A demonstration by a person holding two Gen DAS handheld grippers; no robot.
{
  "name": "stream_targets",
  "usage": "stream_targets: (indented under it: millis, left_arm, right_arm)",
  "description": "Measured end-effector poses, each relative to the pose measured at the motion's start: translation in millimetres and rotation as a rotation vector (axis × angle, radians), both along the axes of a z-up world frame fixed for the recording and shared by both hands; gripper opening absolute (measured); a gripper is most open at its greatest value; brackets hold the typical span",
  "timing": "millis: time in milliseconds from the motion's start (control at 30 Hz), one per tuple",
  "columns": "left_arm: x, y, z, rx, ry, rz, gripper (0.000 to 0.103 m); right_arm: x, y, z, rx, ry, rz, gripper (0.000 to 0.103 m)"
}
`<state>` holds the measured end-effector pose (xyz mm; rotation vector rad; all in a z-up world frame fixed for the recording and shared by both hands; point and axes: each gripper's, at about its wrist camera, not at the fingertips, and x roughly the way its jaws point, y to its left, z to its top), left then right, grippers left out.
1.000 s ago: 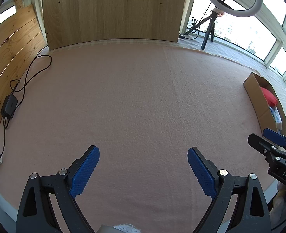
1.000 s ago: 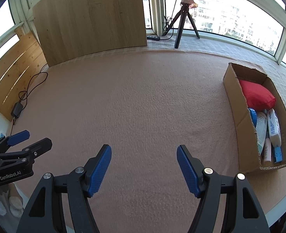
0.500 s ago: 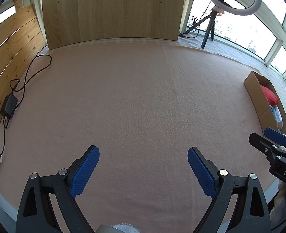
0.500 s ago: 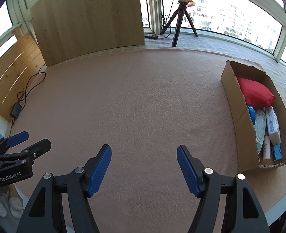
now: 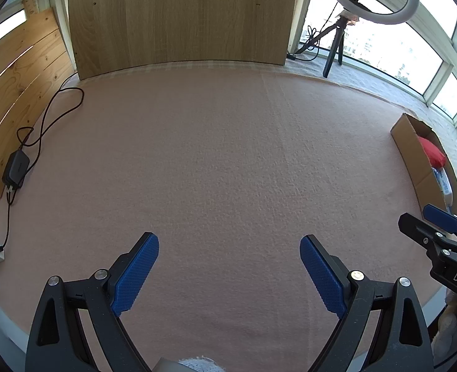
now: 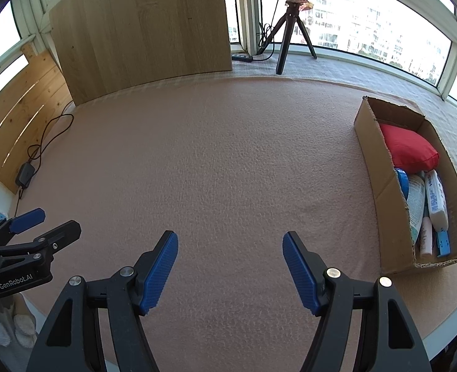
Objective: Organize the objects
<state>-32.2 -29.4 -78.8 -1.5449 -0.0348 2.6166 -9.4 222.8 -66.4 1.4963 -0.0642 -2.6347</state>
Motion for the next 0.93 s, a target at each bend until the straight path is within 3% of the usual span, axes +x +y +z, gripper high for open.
stream_targets:
  millis: [933]
  left_arm:
    - [-5, 3, -13, -0.005, -0.016, -0.002, 0.099]
  right_arm:
    - [0, 4, -8, -0.005, -0.017, -0.001, 0.067]
